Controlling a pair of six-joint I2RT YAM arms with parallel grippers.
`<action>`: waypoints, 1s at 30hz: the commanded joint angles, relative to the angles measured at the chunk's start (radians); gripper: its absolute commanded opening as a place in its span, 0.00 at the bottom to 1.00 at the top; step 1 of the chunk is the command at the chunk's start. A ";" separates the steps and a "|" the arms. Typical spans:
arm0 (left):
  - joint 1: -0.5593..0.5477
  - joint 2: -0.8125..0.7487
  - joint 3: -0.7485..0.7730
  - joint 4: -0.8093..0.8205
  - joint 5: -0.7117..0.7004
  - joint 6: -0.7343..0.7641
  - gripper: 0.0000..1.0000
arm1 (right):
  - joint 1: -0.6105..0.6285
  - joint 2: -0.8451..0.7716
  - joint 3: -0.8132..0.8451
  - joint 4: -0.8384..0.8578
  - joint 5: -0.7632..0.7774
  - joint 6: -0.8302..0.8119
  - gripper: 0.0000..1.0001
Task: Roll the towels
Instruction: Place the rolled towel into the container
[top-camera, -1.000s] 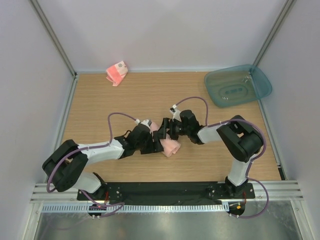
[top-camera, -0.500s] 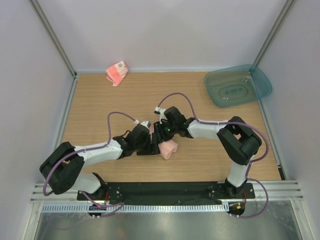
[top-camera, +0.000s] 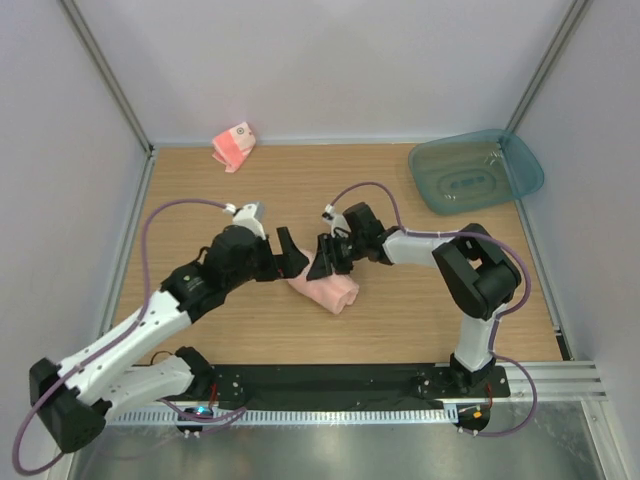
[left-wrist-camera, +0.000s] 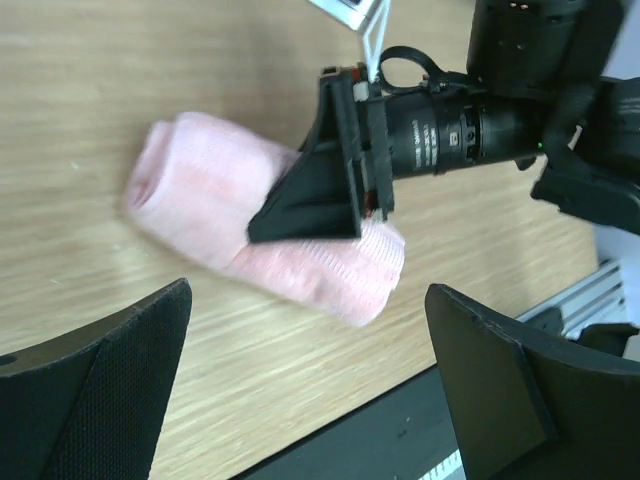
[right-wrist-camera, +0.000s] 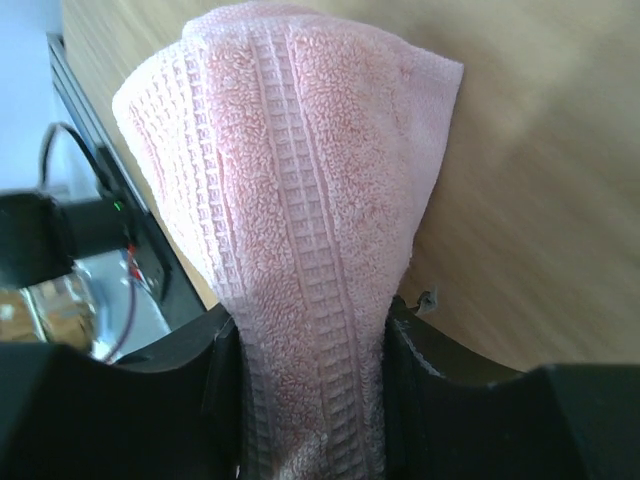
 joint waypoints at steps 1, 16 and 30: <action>0.037 -0.102 0.040 -0.169 -0.082 0.071 1.00 | -0.113 -0.064 0.133 -0.100 -0.075 0.030 0.01; 0.076 -0.250 0.093 -0.440 -0.195 0.113 1.00 | -0.699 0.044 0.797 -0.599 0.118 -0.134 0.01; 0.076 -0.284 0.070 -0.400 -0.149 0.137 1.00 | -0.835 0.390 0.977 -0.610 0.210 -0.232 0.01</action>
